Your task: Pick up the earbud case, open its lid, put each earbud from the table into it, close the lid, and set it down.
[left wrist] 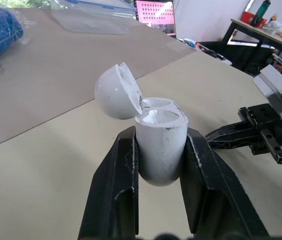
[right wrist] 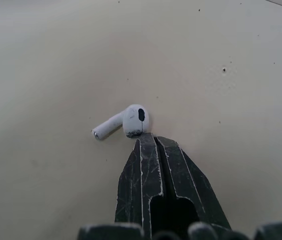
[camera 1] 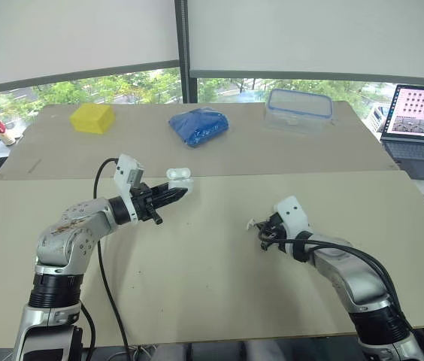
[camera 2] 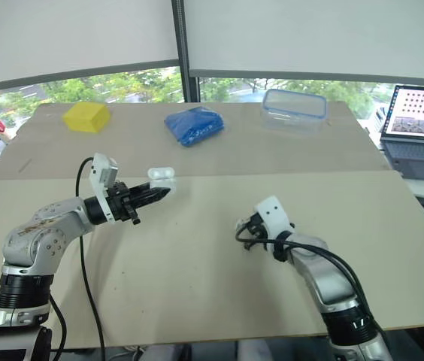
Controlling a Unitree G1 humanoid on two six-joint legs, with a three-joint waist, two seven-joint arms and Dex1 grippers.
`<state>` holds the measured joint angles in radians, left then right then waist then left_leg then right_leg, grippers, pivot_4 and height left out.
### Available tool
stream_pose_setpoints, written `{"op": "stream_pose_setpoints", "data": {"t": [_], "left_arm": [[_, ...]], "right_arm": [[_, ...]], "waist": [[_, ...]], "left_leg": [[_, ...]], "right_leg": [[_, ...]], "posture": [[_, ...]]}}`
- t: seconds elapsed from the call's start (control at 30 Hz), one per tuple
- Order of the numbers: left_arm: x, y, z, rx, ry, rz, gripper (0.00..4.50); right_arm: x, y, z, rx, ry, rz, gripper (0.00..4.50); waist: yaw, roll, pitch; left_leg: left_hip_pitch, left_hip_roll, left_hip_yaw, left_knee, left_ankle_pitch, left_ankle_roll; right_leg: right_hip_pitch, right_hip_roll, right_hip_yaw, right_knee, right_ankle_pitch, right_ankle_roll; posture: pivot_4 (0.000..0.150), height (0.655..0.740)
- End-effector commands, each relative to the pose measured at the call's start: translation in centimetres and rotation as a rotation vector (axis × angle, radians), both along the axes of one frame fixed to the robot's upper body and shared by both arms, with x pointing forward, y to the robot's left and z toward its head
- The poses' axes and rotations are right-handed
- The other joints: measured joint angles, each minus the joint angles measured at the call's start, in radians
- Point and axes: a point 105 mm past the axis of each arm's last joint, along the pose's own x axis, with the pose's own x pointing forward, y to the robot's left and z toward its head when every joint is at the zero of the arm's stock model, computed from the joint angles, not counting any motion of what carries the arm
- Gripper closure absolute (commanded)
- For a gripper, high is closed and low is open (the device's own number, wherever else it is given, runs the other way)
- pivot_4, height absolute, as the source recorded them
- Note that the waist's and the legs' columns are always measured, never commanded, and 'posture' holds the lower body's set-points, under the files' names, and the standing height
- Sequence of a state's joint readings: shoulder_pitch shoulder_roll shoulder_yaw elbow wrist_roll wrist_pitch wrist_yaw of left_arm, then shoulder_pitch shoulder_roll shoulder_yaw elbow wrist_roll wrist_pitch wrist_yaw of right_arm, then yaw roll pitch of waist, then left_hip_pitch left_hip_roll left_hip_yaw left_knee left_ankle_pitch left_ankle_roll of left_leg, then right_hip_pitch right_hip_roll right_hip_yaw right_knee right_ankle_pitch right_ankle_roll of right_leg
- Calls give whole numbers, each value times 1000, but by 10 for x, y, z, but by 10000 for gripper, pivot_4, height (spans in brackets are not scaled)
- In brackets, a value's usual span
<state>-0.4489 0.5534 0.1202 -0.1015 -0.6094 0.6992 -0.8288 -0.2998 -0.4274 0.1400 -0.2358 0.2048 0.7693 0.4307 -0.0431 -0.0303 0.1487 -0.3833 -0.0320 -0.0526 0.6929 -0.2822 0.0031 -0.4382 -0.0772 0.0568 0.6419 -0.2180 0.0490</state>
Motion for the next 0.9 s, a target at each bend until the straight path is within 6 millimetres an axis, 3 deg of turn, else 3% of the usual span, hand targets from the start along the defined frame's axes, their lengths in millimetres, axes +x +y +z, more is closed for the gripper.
{"op": "stream_pose_setpoints", "data": {"t": [0.03, 0.33, 0.6, 0.63, 0.9], "left_arm": [[-3, 2, 9, 2, -46, -6, 38862], [-5, 1, 11, 3, -49, -6, 38862], [-5, 4, 8, 4, -44, 7, 38862], [-5, 5, 8, 4, -44, 9, 38862], [-8, 3, 6, 6, -40, 0, 38862]], "right_arm": [[6, 1, 4, 16, -23, -21, 44297], [9, 6, 4, 30, -23, -23, 44297], [11, -24, 17, 24, -53, -82, 44297], [10, -26, 22, 40, -56, -81, 38957], [0, -11, 38, 139, -29, -47, 12871]], "waist": [[0, 0, 0], [1, 0, 0], [9, 0, 0], [13, 0, 0], [17, 0, 0]], "left_leg": [[0, 0, 0, 0, 0, 0], [0, 1, 0, 0, 0, 0], [0, 1, 0, 0, 0, 0], [-1, 0, 0, 0, 0, 0], [-1, 2, 0, 0, 0, 0]], "right_leg": [[0, 0, 0, 0, 0, 0], [0, 0, 0, 0, 0, 0], [0, -1, 0, 0, 0, 0], [0, -1, 0, 0, 0, 0], [0, 0, 0, 0, 0, 0]], "posture": [[1500, 7400], [1500, 7400], [1500, 7400], [1500, 7400], [1500, 7400]]}}
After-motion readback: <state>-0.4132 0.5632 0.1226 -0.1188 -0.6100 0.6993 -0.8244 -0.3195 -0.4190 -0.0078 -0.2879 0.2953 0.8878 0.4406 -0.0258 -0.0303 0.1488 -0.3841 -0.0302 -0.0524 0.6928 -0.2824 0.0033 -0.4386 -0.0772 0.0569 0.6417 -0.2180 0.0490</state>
